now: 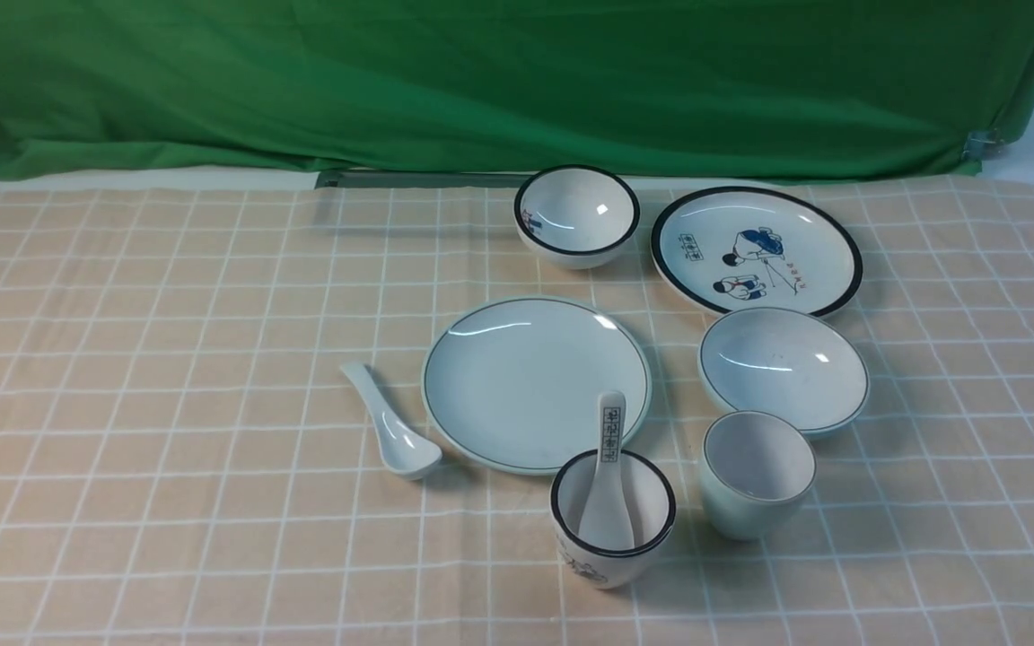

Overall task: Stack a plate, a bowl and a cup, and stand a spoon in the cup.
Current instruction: Use the right arm to grab a blue rice bowl

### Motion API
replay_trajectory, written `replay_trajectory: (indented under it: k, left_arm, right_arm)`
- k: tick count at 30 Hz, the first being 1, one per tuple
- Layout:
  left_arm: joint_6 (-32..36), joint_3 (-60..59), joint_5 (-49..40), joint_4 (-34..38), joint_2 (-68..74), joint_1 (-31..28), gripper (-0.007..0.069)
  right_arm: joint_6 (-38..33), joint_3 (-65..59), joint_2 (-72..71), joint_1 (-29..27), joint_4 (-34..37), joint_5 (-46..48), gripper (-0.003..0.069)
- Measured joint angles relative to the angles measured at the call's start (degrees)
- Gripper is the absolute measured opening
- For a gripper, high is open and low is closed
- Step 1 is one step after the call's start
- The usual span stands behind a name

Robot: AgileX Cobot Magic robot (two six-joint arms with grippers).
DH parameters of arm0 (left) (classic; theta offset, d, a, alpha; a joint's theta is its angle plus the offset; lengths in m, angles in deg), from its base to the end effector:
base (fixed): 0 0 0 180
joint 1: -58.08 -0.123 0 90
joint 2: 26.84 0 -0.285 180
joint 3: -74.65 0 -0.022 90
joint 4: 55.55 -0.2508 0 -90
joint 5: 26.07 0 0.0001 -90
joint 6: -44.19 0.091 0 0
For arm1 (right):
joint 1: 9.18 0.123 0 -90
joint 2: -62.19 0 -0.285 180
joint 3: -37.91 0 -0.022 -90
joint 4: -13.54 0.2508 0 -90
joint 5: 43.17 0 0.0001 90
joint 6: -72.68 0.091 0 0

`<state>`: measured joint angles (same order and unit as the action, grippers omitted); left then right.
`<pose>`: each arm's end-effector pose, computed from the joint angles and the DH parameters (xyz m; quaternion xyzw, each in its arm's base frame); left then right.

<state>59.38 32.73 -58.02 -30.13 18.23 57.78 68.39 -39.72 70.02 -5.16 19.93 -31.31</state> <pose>0.1275 -0.0200 0.3205 0.0081 0.8463 -0.1266 0.5173 0.0559 0.0060 0.1920 -0.0210 0.7501 0.0431 0.6596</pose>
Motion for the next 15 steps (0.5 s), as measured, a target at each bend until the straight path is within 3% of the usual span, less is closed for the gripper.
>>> replay_trajectory:
  k: [3, 6, 9, 12, 15]
  left_arm:
    - [4.4, 5.4, -5.0, 2.9, 6.6, 3.1, 0.0004]
    - [7.8, 12.0, -7.9, 3.7, 14.6, 9.1, 0.0004]
    - [10.8, 14.3, -8.8, 4.0, 19.1, 12.6, 0.0004]
    - [12.0, 14.7, -9.4, 4.0, 22.0, 14.5, 0.0004]
    - [13.3, 14.8, -10.1, 4.1, 25.5, 16.6, 0.0004]
  right_arm:
    - [5.1, 0.0, 0.0, 0.0, 3.3, -3.2, 0.024]
    - [18.5, 0.0, 0.0, 0.0, 7.2, -9.1, 0.024]
    - [23.6, 0.0, 0.0, 0.1, 7.9, -14.5, 0.0239]
    - [23.9, 2.7, 1.2, 0.8, 8.2, -10.9, 0.0219]
    - [13.9, 16.8, 12.8, 3.8, 8.3, 3.0, 0.0175]
